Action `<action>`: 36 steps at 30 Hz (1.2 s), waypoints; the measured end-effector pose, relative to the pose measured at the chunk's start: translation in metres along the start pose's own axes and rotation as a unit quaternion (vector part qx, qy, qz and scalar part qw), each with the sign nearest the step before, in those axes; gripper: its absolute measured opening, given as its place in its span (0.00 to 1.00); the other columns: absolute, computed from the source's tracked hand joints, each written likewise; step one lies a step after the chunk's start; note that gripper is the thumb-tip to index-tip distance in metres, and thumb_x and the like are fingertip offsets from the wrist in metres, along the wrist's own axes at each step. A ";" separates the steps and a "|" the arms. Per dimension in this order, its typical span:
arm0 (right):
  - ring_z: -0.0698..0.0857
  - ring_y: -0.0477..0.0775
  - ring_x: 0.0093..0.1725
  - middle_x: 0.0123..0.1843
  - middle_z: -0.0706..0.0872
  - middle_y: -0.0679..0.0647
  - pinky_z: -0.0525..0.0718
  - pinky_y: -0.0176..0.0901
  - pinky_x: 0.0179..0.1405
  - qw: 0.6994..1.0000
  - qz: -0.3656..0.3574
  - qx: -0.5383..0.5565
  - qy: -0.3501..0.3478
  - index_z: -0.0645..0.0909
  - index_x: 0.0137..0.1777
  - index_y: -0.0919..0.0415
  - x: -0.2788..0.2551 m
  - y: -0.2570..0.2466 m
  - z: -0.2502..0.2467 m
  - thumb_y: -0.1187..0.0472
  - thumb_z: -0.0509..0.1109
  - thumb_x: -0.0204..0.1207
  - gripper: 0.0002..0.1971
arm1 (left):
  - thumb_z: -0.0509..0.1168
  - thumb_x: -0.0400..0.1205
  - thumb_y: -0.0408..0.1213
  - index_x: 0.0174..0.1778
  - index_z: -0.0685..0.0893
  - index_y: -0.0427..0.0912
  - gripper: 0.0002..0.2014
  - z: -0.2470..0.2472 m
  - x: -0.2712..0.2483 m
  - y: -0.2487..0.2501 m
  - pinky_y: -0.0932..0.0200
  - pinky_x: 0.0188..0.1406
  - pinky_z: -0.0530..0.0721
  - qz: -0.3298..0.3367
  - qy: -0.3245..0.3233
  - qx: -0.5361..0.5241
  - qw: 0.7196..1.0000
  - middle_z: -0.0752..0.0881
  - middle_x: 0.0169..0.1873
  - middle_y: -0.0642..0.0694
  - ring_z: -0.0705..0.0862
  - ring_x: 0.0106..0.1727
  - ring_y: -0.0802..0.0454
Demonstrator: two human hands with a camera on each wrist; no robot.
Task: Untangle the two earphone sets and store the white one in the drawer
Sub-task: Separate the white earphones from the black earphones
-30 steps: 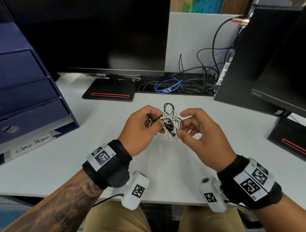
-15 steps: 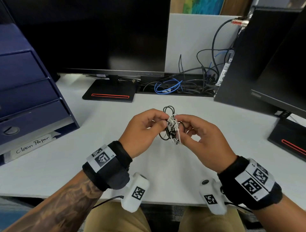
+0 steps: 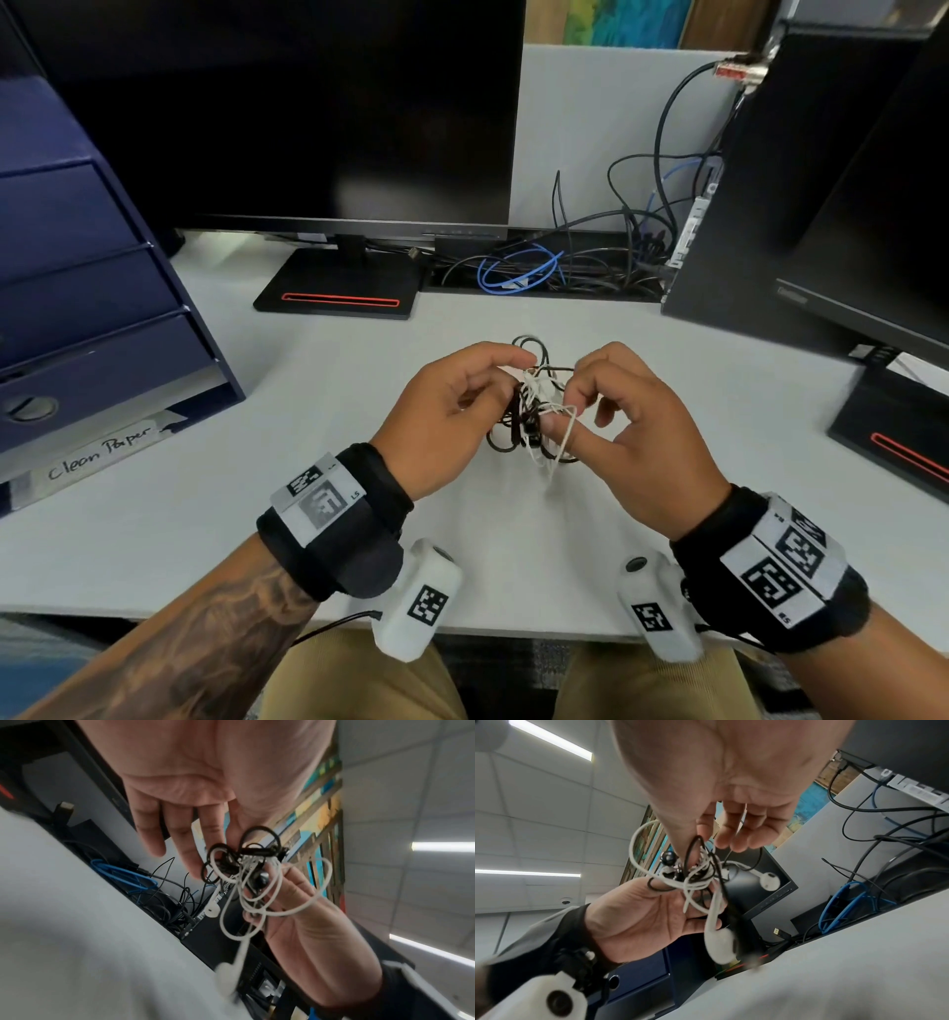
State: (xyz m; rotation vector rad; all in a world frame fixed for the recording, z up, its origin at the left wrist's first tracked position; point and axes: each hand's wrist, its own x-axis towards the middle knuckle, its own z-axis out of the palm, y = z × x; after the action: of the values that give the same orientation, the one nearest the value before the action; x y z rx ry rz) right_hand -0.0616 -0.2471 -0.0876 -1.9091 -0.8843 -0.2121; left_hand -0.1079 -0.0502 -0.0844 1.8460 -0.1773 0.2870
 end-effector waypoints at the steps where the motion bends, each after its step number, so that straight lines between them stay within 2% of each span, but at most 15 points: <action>1: 0.82 0.50 0.51 0.52 0.83 0.43 0.78 0.39 0.45 1.000 -0.004 0.002 0.001 0.79 0.39 0.54 0.000 0.000 0.000 0.62 0.81 0.75 0.12 | 0.62 0.86 0.25 0.61 0.87 0.45 0.15 0.000 -0.001 -0.002 0.62 0.51 0.81 0.010 0.002 0.024 1.000 0.88 0.38 0.51 0.85 0.42 0.59; 3: 0.84 0.52 0.56 0.59 0.86 0.39 0.81 0.44 0.50 1.000 -0.004 0.015 -0.002 0.77 0.38 0.50 -0.001 -0.001 0.000 0.64 0.81 0.75 0.15 | 0.65 0.84 0.27 0.58 0.88 0.49 0.14 0.002 -0.001 -0.004 0.55 0.56 0.84 0.028 0.006 0.061 0.998 0.90 0.44 0.52 0.88 0.48 0.57; 4: 0.86 0.52 0.55 0.58 0.88 0.39 0.82 0.47 0.50 1.000 -0.001 0.022 -0.005 0.76 0.37 0.50 -0.001 -0.002 0.001 0.64 0.80 0.75 0.16 | 0.66 0.84 0.27 0.56 0.88 0.49 0.12 0.002 -0.001 -0.005 0.53 0.57 0.85 0.030 0.010 0.069 0.997 0.90 0.45 0.53 0.88 0.49 0.56; 6: 0.86 0.52 0.48 0.50 0.90 0.41 0.82 0.50 0.48 0.999 0.011 0.034 -0.006 0.77 0.37 0.52 -0.002 -0.002 0.002 0.64 0.80 0.76 0.14 | 0.67 0.83 0.28 0.52 0.87 0.47 0.10 0.002 -0.001 -0.005 0.57 0.53 0.84 0.021 0.022 0.068 0.997 0.89 0.43 0.55 0.87 0.46 0.58; 8: 0.85 0.50 0.43 0.44 0.88 0.43 0.82 0.43 0.45 0.999 0.021 0.045 -0.002 0.79 0.40 0.51 -0.001 -0.004 0.003 0.65 0.80 0.75 0.13 | 0.66 0.85 0.28 0.51 0.87 0.46 0.08 0.001 0.000 -0.004 0.56 0.51 0.85 0.016 0.028 0.061 0.998 0.88 0.42 0.54 0.86 0.46 0.55; 10: 0.84 0.47 0.42 0.43 0.87 0.42 0.81 0.35 0.45 0.999 0.016 0.044 0.002 0.82 0.47 0.45 -0.001 -0.005 0.002 0.67 0.79 0.76 0.14 | 0.65 0.85 0.28 0.53 0.87 0.46 0.10 0.000 0.000 -0.004 0.52 0.53 0.86 0.023 0.015 0.055 0.998 0.89 0.44 0.52 0.87 0.48 0.52; 11: 0.85 0.47 0.43 0.44 0.87 0.42 0.81 0.32 0.46 0.999 0.007 0.036 0.003 0.84 0.50 0.44 -0.001 -0.005 0.002 0.68 0.79 0.76 0.15 | 0.64 0.85 0.27 0.55 0.87 0.47 0.11 0.000 -0.001 -0.004 0.54 0.53 0.86 0.030 0.003 0.058 0.998 0.89 0.45 0.51 0.86 0.48 0.53; 14: 0.85 0.51 0.46 0.47 0.86 0.46 0.82 0.32 0.47 1.000 -0.015 0.015 -0.011 0.90 0.57 0.52 0.000 0.000 0.001 0.70 0.76 0.79 0.14 | 0.65 0.84 0.25 0.58 0.88 0.48 0.15 0.002 -0.002 -0.005 0.60 0.52 0.85 0.038 -0.013 0.065 0.997 0.88 0.45 0.49 0.85 0.48 0.57; 17: 0.84 0.51 0.47 0.46 0.81 0.44 0.80 0.32 0.52 0.999 -0.030 0.001 -0.036 0.88 0.64 0.54 0.000 0.001 0.002 0.71 0.74 0.80 0.17 | 0.67 0.82 0.25 0.50 0.87 0.44 0.10 0.003 -0.002 -0.006 0.50 0.51 0.87 0.020 0.009 0.028 0.999 0.89 0.45 0.48 0.86 0.48 0.53; 20: 0.83 0.48 0.47 0.46 0.81 0.47 0.77 0.30 0.52 0.999 -0.042 -0.009 -0.029 0.89 0.60 0.56 0.000 0.001 0.001 0.70 0.75 0.79 0.13 | 0.67 0.81 0.22 0.49 0.84 0.41 0.09 0.003 -0.001 -0.003 0.50 0.48 0.87 0.015 0.011 -0.010 1.000 0.87 0.43 0.47 0.84 0.47 0.52; 25: 0.86 0.51 0.53 0.56 0.86 0.48 0.84 0.42 0.52 0.998 -0.069 0.008 -0.004 0.86 0.48 0.61 0.001 0.001 -0.002 0.71 0.75 0.76 0.06 | 0.68 0.81 0.24 0.53 0.80 0.38 0.08 0.002 0.001 0.004 0.48 0.48 0.85 0.024 0.011 -0.061 0.998 0.85 0.42 0.42 0.83 0.46 0.51; 29: 0.87 0.50 0.49 0.49 0.88 0.52 0.84 0.43 0.50 0.995 -0.097 -0.007 0.018 0.86 0.46 0.65 0.000 0.001 -0.003 0.74 0.75 0.75 0.05 | 0.64 0.85 0.28 0.58 0.84 0.42 0.09 0.003 0.000 0.003 0.44 0.49 0.87 0.017 0.008 -0.055 0.998 0.85 0.40 0.45 0.85 0.42 0.49; 31: 0.86 0.47 0.49 0.47 0.86 0.52 0.83 0.40 0.50 0.994 -0.110 -0.020 0.019 0.86 0.45 0.65 0.000 0.000 -0.002 0.74 0.75 0.73 0.05 | 0.64 0.84 0.31 0.62 0.86 0.47 0.14 0.004 -0.001 0.001 0.49 0.46 0.85 0.034 -0.011 -0.027 0.999 0.83 0.46 0.48 0.85 0.42 0.48; 33: 0.85 0.45 0.49 0.46 0.85 0.52 0.80 0.34 0.52 0.992 -0.122 -0.024 0.017 0.86 0.43 0.64 -0.001 -0.002 -0.002 0.73 0.75 0.72 0.05 | 0.65 0.83 0.28 0.63 0.88 0.47 0.16 0.003 -0.001 -0.001 0.55 0.49 0.85 0.063 -0.024 0.032 0.997 0.83 0.52 0.49 0.87 0.46 0.48; 36: 0.84 0.44 0.47 0.45 0.84 0.51 0.78 0.31 0.51 0.991 -0.133 -0.018 0.013 0.85 0.42 0.64 -0.001 -0.004 -0.002 0.68 0.71 0.72 0.02 | 0.65 0.82 0.22 0.59 0.89 0.46 0.17 0.002 -0.002 0.001 0.69 0.49 0.80 0.092 -0.041 0.101 0.990 0.85 0.52 0.51 0.86 0.50 0.53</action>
State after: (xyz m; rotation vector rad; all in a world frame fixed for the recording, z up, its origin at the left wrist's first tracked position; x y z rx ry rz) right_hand -0.0647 -0.2483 -0.0844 -1.8127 -1.1245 -0.4144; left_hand -0.1103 -0.0529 -0.0849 2.0482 -0.3886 0.3683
